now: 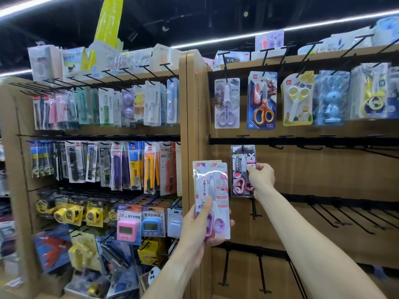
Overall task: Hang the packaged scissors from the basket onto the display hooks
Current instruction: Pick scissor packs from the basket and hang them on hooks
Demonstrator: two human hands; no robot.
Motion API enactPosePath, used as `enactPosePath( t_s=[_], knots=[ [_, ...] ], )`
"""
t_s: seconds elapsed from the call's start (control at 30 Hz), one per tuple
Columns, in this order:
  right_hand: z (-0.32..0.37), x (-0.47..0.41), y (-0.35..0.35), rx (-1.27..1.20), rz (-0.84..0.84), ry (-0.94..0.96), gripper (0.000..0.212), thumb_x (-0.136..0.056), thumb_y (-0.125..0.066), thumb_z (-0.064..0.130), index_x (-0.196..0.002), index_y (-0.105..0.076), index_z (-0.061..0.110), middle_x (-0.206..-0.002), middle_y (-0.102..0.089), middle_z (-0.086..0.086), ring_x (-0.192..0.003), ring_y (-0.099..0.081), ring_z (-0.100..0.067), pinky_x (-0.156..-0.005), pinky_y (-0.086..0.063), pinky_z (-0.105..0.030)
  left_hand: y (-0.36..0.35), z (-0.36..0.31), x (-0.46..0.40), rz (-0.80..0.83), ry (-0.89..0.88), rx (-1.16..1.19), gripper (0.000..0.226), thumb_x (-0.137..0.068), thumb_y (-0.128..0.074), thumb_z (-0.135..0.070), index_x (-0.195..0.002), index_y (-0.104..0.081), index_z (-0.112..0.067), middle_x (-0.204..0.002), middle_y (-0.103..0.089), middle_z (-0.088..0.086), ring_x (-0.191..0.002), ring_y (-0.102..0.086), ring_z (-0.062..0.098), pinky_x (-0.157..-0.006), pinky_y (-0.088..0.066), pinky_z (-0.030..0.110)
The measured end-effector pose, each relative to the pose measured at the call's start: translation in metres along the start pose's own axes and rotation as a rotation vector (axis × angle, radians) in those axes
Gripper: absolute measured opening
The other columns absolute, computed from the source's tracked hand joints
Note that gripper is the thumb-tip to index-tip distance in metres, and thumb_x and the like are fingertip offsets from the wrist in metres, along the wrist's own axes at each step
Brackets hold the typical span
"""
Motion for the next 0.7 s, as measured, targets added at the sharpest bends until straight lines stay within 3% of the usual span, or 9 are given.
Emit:
enactPosePath(
  t_s=[0.17, 0.3, 0.4, 0.5, 0.57, 0.7],
  knots=[
    [-0.013, -0.018, -0.004, 0.079, 0.024, -0.077, 0.021, -0.099, -0.069, 0.024, -0.115, -0.062, 0.013, -0.123, -0.069, -0.015, -0.106, -0.069, -0.032, -0.088, -0.061, -0.046, -0.001, 0.0, 0.004, 0.008, 0.003, -0.019, 0.049, -0.095, -0.065, -0.054, -0.136, -0.06, -0.027, -0.111, -0.081, 0.007, -0.099, -0.079, 0.032, -0.053, -0.063, 0.03],
    [-0.005, -0.011, 0.013, 0.176, -0.076, 0.005, 0.039, -0.095, -0.074, 0.026, -0.128, -0.057, 0.012, -0.128, -0.065, -0.014, -0.113, -0.065, -0.031, -0.094, -0.058, -0.045, 0.004, 0.002, 0.003, 0.013, 0.005, -0.033, 0.049, -0.096, -0.065, -0.054, -0.137, -0.06, -0.026, -0.112, -0.081, 0.007, -0.099, -0.079, 0.032, -0.048, -0.061, 0.028],
    [0.005, 0.026, 0.019, 0.093, -0.037, 0.157, 0.028, -0.095, -0.073, 0.034, -0.115, -0.06, 0.019, -0.12, -0.068, -0.005, -0.106, -0.066, -0.023, -0.092, -0.057, -0.043, 0.005, 0.003, 0.001, 0.001, -0.006, -0.037, 0.047, -0.096, -0.065, -0.053, -0.135, -0.061, -0.028, -0.111, -0.081, 0.006, -0.098, -0.08, 0.032, -0.048, -0.061, 0.028],
    [0.006, 0.085, 0.014, -0.044, 0.218, 0.189, 0.028, -0.094, -0.072, 0.046, -0.101, -0.071, 0.019, -0.098, -0.075, 0.0, -0.087, -0.068, -0.013, -0.077, -0.055, -0.031, 0.004, 0.006, -0.001, -0.051, -0.012, -0.072, 0.044, -0.093, -0.069, -0.053, -0.129, -0.063, -0.028, -0.106, -0.082, 0.003, -0.094, -0.08, 0.028, -0.048, -0.058, 0.029],
    [0.003, 0.115, 0.01, -0.06, 0.37, 0.197, 0.027, -0.091, -0.076, 0.042, -0.1, -0.072, 0.017, -0.093, -0.077, 0.0, -0.079, -0.068, -0.008, -0.068, -0.052, -0.023, 0.003, 0.007, -0.002, -0.083, -0.025, -0.098, 0.043, -0.09, -0.072, -0.053, -0.125, -0.065, -0.027, -0.101, -0.082, 0.0, -0.089, -0.081, 0.024, -0.049, -0.056, 0.029],
    [-0.007, 0.126, 0.008, -0.069, 0.471, 0.181, 0.018, -0.093, -0.077, 0.025, -0.107, -0.072, 0.015, -0.1, -0.08, -0.001, -0.095, -0.076, -0.017, -0.071, -0.057, -0.022, -0.003, 0.013, -0.003, -0.096, -0.023, -0.092, 0.045, -0.088, -0.074, -0.056, -0.124, -0.067, -0.029, -0.1, -0.082, 0.001, -0.088, -0.081, 0.022, -0.051, -0.056, 0.029]
  ],
)
Point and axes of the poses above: each hand's wrist, its own x-axis away from the middle knuckle, its own y-axis out of the back of the hand, z = x × y, the point moved 8 cm from there along -x, towards the middle knuckle
